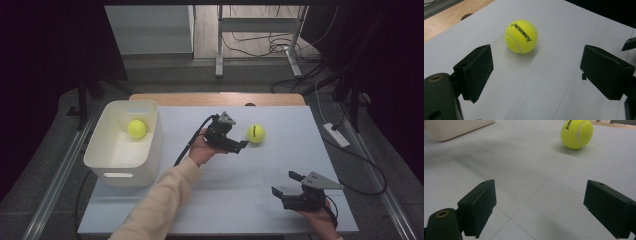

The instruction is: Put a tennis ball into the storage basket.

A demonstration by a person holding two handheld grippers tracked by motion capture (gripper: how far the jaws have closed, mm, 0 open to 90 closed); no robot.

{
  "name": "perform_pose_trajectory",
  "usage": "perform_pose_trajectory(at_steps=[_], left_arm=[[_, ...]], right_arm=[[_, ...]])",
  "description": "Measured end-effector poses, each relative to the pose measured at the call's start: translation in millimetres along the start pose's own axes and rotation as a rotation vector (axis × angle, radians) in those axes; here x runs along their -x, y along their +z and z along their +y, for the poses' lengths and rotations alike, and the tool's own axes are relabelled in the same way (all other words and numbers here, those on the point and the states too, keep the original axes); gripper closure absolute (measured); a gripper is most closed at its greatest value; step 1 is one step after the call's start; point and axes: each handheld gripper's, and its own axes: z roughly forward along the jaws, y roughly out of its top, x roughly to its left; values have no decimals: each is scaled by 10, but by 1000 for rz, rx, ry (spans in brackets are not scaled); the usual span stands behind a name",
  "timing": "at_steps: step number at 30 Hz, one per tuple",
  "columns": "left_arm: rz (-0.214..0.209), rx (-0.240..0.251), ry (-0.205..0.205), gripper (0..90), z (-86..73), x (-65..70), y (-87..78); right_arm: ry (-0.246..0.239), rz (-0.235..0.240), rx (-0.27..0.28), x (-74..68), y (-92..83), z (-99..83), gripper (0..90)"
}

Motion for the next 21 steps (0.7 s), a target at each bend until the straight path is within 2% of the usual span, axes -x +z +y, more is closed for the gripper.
perform_pose_trajectory(at_steps=[21], left_arm=[[2, -25, -1, 128, 43, -30, 226]], right_arm=[[-1, 3, -5, -5, 18, 5, 110]])
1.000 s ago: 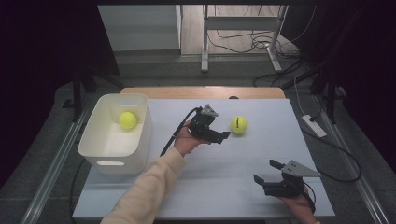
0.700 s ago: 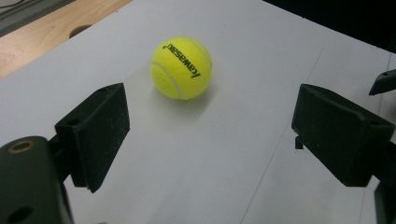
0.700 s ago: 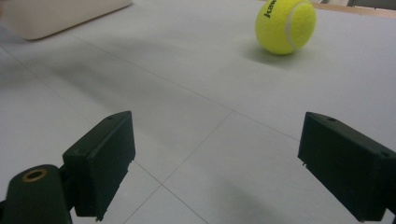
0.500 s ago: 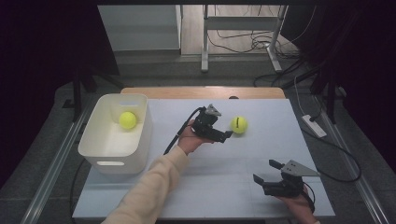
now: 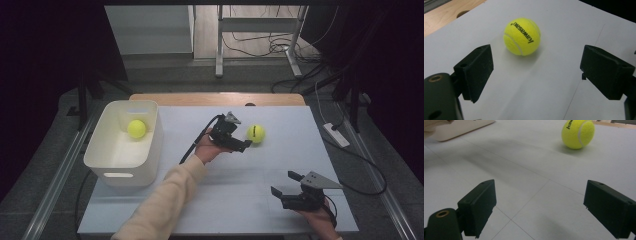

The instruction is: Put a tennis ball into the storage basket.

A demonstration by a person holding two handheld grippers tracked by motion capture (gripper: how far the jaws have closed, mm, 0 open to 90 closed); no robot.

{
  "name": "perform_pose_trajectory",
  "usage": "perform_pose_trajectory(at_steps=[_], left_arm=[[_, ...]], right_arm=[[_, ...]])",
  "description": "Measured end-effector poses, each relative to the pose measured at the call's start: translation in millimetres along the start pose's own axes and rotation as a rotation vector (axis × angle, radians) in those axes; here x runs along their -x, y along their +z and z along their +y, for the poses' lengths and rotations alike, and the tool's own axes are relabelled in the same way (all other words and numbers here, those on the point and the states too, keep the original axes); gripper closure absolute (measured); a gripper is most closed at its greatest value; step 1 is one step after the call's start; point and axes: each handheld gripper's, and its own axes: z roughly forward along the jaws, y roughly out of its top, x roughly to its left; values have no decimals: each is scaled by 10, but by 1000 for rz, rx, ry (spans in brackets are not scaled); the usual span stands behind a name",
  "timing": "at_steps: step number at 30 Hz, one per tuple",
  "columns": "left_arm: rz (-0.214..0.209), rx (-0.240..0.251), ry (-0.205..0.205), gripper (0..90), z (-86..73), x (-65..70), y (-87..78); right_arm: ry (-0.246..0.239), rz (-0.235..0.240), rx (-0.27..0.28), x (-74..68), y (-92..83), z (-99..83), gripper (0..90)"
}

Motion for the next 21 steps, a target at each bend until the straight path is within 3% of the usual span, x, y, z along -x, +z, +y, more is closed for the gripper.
perform_pose_trajectory(at_steps=[21], left_arm=[[14, -15, -12, 129, 62, -37, 176]], right_arm=[[3, 4, 3, 6, 1, 1, 110]])
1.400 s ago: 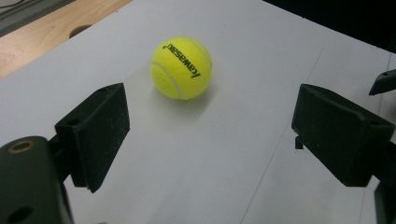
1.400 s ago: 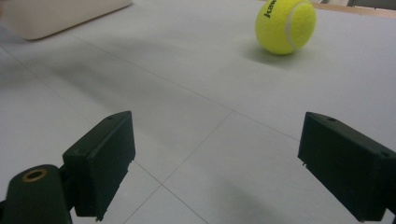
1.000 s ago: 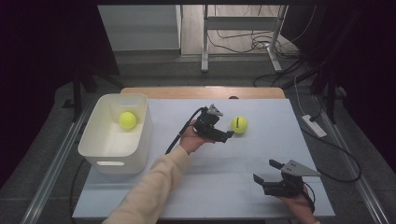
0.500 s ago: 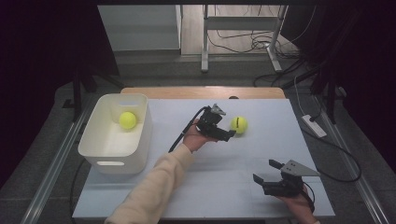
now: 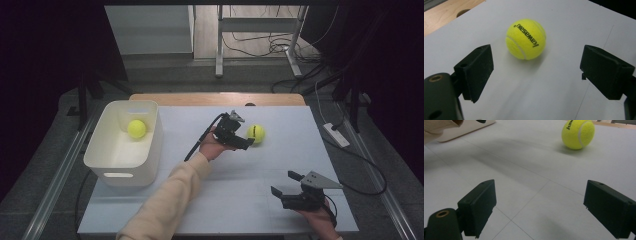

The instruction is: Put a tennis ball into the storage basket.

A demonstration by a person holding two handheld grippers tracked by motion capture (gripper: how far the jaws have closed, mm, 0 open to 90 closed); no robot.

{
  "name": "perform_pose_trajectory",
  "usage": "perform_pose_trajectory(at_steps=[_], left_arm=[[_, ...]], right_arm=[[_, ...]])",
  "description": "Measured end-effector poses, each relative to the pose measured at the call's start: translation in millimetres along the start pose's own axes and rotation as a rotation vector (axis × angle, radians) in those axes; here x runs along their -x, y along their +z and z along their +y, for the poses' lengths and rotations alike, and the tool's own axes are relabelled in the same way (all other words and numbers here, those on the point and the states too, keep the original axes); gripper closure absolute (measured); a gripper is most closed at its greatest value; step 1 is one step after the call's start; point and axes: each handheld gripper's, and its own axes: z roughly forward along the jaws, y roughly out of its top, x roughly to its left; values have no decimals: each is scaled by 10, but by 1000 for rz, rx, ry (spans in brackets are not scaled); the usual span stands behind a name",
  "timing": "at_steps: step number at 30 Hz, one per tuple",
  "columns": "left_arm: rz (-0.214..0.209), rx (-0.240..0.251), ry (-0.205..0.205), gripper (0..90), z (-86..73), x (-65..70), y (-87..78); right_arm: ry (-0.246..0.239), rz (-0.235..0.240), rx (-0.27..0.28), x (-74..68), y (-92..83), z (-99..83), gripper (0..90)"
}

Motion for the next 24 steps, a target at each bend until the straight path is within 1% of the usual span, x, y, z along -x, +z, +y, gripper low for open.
perform_pose_trajectory(at_steps=[3, 7, 15, 18, 24], left_arm=[[0, 0, -4, 129, 2, -7, 26], [-2, -12, -9, 130, 1, -12, 76], [-5, -13, -19, 131, 5, -16, 172], [-1, -20, -19, 131, 7, -29, 195], [3, -16, -21, 133, 11, -45, 235]], right_arm=[[0, 1, 0, 0, 0, 0, 110], [0, 2, 0, 1, 0, -1, 110], [-1, 0, -2, 6, 0, -4, 110], [-2, 0, -2, 6, 0, -3, 110], [1, -2, 0, 9, -4, -7, 110]])
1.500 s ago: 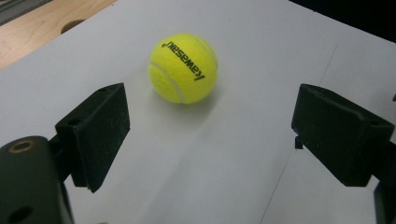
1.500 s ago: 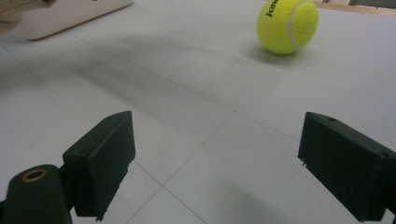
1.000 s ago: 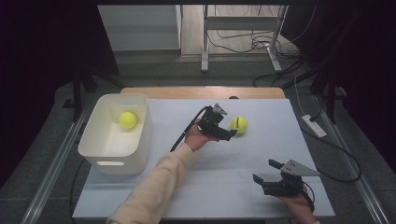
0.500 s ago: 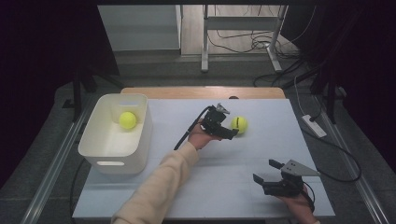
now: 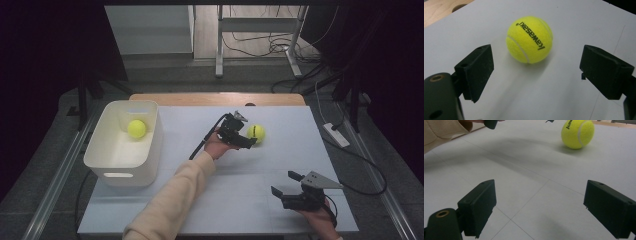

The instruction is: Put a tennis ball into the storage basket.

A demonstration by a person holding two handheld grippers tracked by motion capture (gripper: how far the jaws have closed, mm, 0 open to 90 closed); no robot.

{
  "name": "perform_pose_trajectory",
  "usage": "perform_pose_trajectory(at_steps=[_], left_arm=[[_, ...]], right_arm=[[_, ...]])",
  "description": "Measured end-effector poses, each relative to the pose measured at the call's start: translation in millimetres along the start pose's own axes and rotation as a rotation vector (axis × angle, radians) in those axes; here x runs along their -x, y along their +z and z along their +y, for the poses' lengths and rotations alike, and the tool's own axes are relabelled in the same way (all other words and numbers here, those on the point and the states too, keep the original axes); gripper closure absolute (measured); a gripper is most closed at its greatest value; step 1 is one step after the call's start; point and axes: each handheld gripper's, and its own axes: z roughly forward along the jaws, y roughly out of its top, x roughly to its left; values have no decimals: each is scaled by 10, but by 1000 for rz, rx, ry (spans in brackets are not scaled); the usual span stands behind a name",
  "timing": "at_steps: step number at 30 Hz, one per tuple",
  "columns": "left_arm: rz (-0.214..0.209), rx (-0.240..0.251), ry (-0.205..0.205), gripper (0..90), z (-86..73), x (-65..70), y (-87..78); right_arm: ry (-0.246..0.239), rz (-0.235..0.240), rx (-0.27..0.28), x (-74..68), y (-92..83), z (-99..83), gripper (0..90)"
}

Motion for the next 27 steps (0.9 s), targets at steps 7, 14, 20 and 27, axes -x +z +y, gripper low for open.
perform_pose_trajectory(at_steps=[7, 14, 20, 27], left_arm=[[13, -10, 0, 134, 13, -6, 63], [13, -10, -1, 136, 33, -9, 104], [18, -14, 4, 139, 54, -16, 146], [25, -19, -1, 140, 59, -36, 208]], right_arm=[[-2, 1, 0, 0, -2, 0, 110], [-2, 3, -1, 1, 7, 4, 110], [1, 4, 0, 5, 17, 5, 110], [2, 3, 0, 12, 13, 3, 110]])
